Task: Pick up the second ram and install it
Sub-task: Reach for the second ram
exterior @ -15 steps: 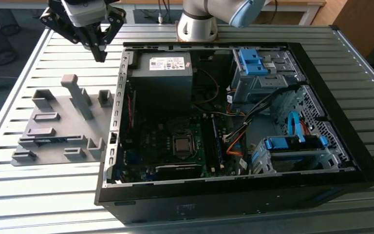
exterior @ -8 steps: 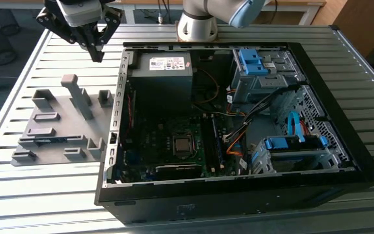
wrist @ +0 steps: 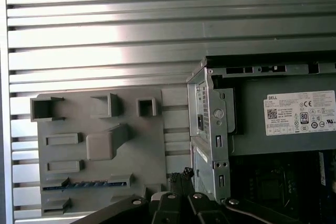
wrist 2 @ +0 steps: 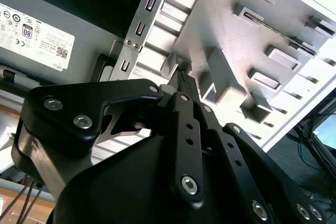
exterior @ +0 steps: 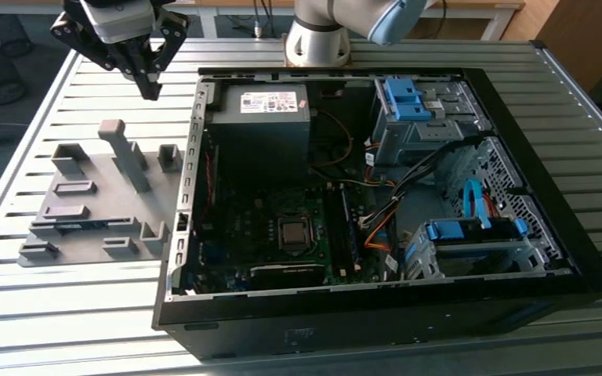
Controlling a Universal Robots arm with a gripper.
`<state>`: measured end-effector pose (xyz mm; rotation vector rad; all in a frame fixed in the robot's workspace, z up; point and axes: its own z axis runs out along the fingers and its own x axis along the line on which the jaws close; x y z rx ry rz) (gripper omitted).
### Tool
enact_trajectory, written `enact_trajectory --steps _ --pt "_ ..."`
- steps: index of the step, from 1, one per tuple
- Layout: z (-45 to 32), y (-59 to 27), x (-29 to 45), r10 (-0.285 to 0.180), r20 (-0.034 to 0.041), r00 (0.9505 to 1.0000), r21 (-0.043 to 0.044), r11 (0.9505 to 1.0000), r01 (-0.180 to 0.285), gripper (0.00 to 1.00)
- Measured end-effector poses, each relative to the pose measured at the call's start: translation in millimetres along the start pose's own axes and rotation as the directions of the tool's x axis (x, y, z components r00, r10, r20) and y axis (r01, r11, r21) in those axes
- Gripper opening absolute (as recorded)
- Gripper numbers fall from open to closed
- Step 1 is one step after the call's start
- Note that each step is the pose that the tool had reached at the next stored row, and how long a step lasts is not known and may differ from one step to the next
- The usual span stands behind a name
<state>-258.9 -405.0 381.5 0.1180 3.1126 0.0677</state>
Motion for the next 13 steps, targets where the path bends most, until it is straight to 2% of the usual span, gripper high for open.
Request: enact_trajectory --steps 13 --pt "-0.3 -0.9 11.8 0.000 0.0000 1.0000 0.0000 1.0000 0.000 0.11"
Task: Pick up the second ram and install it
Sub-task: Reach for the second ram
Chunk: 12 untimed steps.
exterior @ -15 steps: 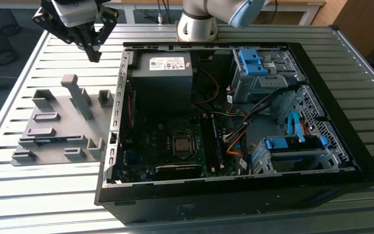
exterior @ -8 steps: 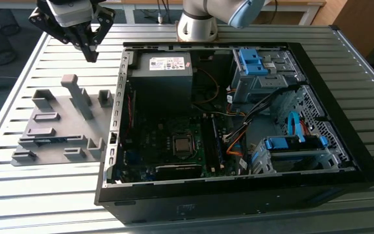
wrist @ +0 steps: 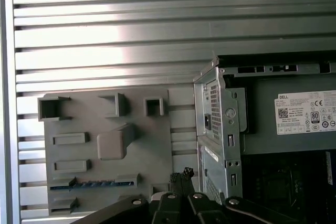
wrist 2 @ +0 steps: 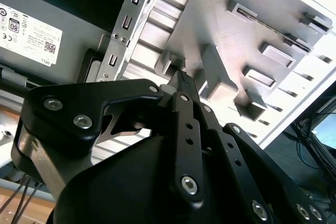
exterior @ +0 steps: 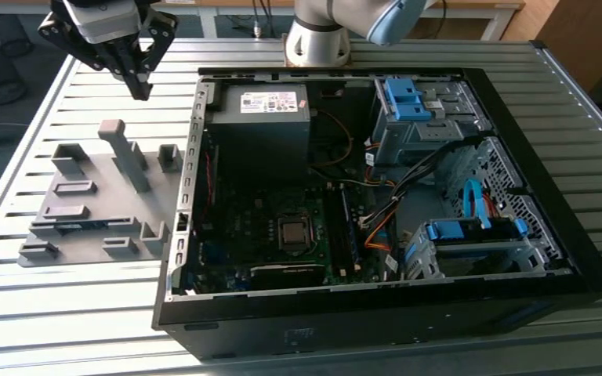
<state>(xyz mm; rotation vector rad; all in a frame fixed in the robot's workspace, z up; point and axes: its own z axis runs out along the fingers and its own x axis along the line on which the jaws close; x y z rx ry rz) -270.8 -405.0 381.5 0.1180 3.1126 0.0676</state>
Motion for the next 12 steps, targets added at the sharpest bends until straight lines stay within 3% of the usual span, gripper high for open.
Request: enact_trajectory --steps 7,12 --pt "-0.2 -5.7 5.8 0.000 0.0000 1.0000 -0.0001 1.0000 0.000 0.11" --pt "-0.6 -7.4 15.7 0.000 0.0000 1.0000 0.0000 1.0000 0.000 0.11"
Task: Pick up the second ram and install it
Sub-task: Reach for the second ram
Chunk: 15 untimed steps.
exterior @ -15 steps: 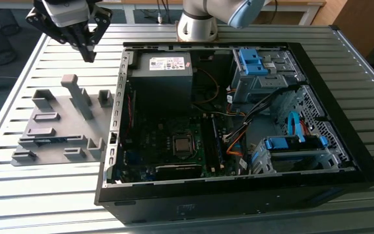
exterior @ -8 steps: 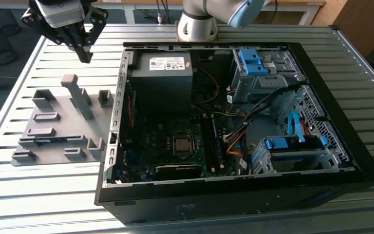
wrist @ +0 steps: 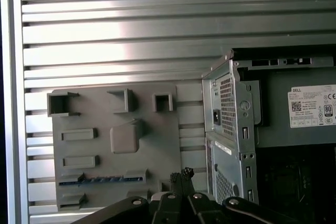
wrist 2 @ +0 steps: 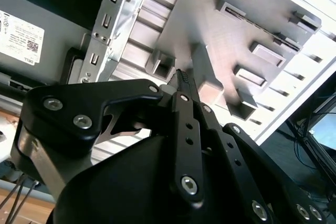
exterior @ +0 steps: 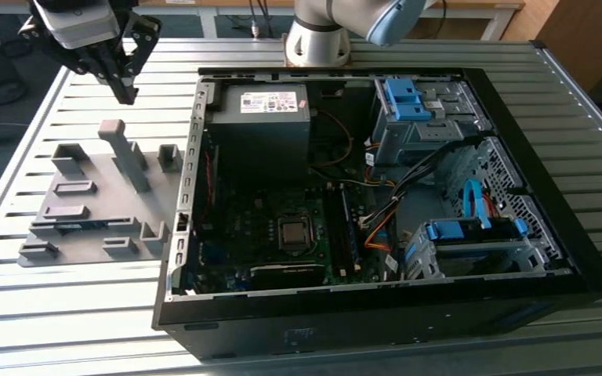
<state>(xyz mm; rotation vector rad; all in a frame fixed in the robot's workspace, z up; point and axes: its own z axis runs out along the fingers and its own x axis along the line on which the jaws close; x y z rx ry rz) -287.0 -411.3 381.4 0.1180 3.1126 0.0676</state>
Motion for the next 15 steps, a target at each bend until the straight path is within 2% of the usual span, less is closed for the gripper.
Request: enact_trajectory --steps 9,15 --pt "-0.4 -1.1 15.3 0.000 0.0000 1.0000 0.0001 1.0000 0.000 0.11" --pt "-0.4 -1.3 17.4 0.000 0.0000 1.0000 0.0000 1.0000 0.000 0.11"
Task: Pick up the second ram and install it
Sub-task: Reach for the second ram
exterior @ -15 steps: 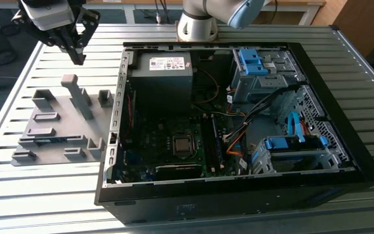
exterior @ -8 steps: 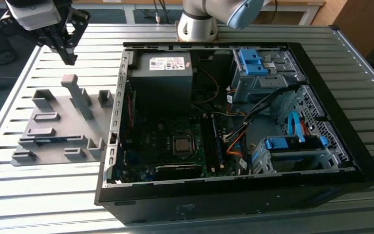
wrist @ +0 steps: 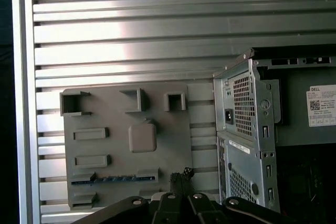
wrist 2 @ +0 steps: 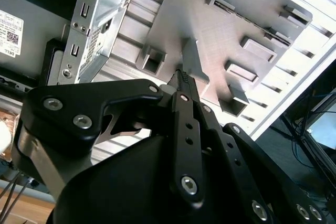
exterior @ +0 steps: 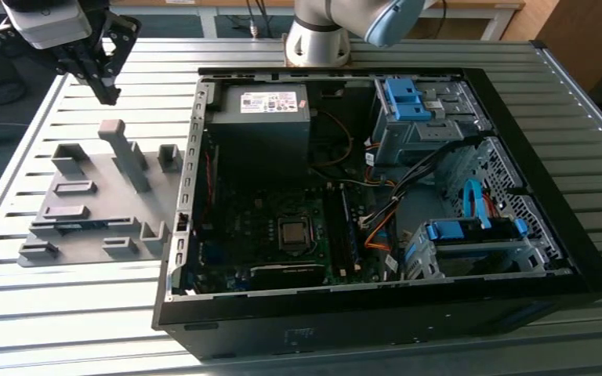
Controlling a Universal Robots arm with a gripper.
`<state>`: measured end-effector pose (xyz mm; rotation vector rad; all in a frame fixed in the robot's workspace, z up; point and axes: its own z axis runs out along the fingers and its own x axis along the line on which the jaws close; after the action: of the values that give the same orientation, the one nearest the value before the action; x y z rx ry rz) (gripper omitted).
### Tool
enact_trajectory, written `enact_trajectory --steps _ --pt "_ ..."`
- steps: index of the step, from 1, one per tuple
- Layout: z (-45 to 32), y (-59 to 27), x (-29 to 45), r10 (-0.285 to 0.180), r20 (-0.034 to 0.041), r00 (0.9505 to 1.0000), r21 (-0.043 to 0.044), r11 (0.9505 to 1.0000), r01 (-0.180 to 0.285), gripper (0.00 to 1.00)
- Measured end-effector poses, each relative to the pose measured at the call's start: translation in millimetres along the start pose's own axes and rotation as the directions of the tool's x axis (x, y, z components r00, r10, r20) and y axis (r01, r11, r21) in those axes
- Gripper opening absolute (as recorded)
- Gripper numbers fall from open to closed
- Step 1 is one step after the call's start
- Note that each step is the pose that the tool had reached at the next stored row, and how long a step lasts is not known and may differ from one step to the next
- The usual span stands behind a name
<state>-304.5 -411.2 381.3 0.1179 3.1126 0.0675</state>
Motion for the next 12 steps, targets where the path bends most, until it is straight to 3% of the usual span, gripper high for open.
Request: enact_trajectory --steps 12 --pt "0.0 0.0 0.1 0.000 0.0000 1.0000 0.0003 1.0000 0.000 0.11"
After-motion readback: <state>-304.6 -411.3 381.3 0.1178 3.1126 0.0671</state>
